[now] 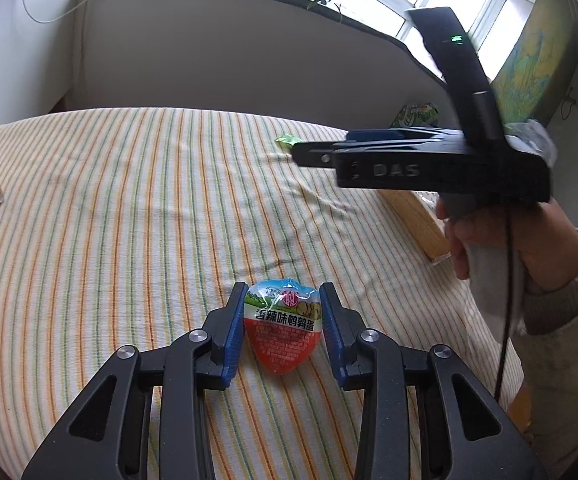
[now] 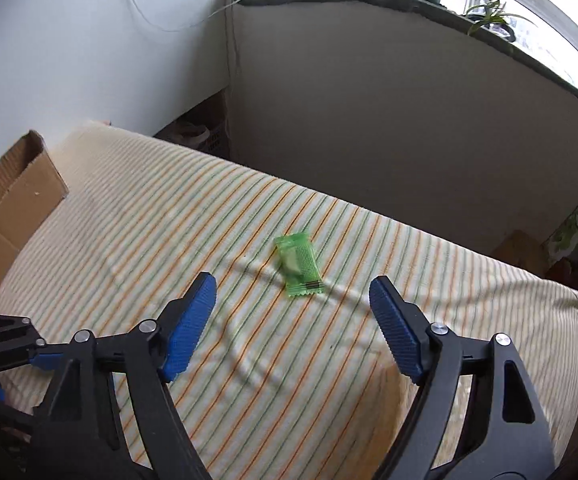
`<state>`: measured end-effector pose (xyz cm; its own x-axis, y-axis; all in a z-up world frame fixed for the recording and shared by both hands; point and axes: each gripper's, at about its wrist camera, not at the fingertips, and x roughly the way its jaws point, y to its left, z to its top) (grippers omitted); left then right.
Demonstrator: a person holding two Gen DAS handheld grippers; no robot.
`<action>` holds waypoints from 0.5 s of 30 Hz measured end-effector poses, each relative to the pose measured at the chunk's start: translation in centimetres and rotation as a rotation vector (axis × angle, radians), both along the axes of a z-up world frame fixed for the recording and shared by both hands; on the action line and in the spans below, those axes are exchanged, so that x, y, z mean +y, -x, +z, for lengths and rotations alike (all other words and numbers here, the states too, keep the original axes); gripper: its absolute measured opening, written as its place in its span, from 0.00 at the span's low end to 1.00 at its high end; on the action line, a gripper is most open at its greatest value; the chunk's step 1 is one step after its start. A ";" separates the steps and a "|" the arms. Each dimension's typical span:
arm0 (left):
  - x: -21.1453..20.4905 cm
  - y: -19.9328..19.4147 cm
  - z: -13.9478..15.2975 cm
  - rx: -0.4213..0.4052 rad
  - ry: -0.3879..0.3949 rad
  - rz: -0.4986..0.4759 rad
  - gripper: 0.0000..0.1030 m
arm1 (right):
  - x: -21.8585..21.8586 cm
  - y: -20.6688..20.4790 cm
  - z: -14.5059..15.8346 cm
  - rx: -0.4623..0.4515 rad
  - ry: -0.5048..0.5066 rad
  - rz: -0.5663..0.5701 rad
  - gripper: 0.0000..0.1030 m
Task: Organize snacks
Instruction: 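Grasp the red cup snack with the left tool while the right tool approaches the green candy, then carry the red cup snack and green candy in both tools over the box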
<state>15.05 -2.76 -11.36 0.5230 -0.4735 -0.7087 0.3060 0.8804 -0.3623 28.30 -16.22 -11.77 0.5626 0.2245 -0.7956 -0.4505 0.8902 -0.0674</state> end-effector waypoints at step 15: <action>1.7 0.8 0.3 -0.046 0.052 0.000 0.33 | 0.6 1.0 -0.5 0.021 -0.056 0.003 0.22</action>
<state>14.30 -1.03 -11.09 0.5545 -0.5093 -0.6582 0.3232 0.8606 -0.3936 27.27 -15.59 -12.23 0.5448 0.2711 -0.7936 -0.4541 0.8909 -0.0074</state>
